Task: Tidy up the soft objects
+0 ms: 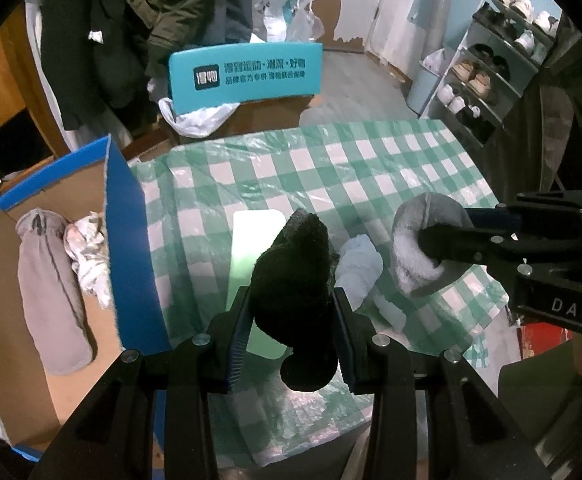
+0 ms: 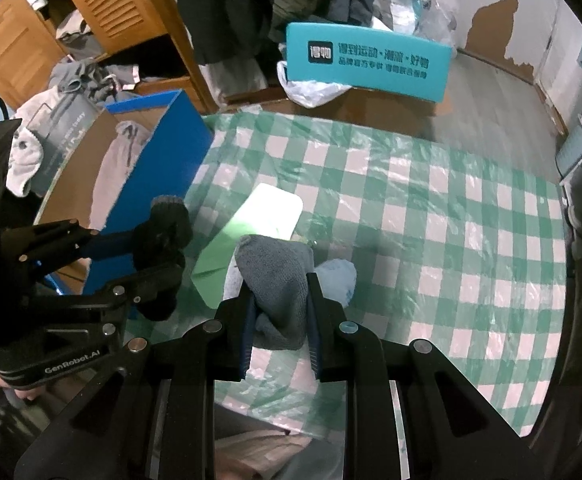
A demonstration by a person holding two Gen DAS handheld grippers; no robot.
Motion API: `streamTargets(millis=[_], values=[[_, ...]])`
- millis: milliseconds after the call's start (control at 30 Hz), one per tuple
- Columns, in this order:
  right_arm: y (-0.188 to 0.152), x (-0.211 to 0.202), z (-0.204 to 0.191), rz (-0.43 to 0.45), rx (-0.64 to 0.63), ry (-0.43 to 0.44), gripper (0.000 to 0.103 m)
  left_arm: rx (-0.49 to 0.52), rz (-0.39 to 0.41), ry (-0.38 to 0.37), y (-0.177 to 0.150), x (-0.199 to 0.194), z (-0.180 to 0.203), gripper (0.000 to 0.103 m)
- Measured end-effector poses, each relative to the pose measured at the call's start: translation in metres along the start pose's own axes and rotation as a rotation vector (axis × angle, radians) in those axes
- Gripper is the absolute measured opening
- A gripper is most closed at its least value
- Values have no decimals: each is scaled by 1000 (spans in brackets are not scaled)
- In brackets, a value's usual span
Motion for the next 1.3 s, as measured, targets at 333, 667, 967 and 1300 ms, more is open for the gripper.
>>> streamTargets(millis=[333, 667, 967, 1300], values=[[16, -12, -19, 33, -29, 17, 20, -21, 39, 5, 8, -19, -16, 39], [28, -15, -42, 48, -66, 36, 20, -36, 62, 8, 7, -32, -30, 39], [40, -13, -67, 50, -96, 48, 20, -66, 81, 14, 7, -44, -48, 39], [52, -5, -94, 41, -131, 66, 20, -124, 107, 18, 4, -60, -80, 39]])
Point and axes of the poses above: each gripper's, at about its wrist camera, not at the fingertips, and x roughly the way its jaws point, z to its right, y to its top, the point moved 6 cm from there along x, roughly the way its jaws point
